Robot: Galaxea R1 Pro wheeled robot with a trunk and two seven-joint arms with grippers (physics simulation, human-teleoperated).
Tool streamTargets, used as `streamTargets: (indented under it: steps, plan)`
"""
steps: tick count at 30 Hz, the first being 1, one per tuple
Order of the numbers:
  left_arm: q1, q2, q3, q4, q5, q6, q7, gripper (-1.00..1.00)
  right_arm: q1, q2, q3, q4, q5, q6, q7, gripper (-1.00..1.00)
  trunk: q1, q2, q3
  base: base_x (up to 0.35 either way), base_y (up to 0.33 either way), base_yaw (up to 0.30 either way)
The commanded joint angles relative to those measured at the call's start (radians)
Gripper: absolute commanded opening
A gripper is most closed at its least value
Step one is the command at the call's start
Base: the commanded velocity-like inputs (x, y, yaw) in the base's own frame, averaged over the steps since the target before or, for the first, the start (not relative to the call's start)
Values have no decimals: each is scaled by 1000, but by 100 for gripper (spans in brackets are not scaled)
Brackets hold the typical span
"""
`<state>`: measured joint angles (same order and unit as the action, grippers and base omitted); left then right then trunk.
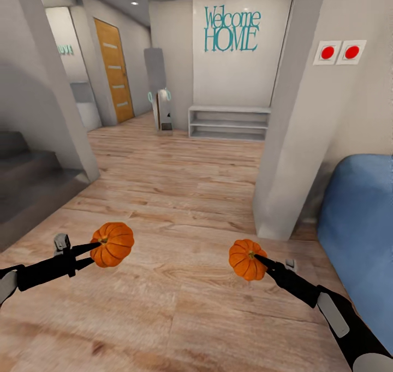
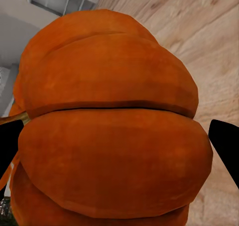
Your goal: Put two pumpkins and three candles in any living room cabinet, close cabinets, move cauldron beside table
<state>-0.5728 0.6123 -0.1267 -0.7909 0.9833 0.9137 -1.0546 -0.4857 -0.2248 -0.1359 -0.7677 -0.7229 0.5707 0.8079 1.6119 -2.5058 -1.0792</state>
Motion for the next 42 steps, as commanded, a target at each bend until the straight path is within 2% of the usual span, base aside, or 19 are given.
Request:
streamTargets:
  steps: [1,26,30,42]
  plan:
    - [-1,1,-4,1,5,4,-1,-100,-1,0,-1,0,-4,6,0,-100,-1,0,3,0,0,0]
    - [-1,9,-4,1,5,4,-4,-100,1,0,-1,-1,-1,5,-1,-100,-12,6,100,0,0,0]
    - [-1,10,-4,1,5,4,-3,-100,1,1,-1,-1,-1,6,-4,-100,-27,34,112,0,0,0]
    - [-1,8,-4,1,6,4,-2,-100,1,1,-5,2,-7,11,-4,-100,-27,34,106,0,0,0]
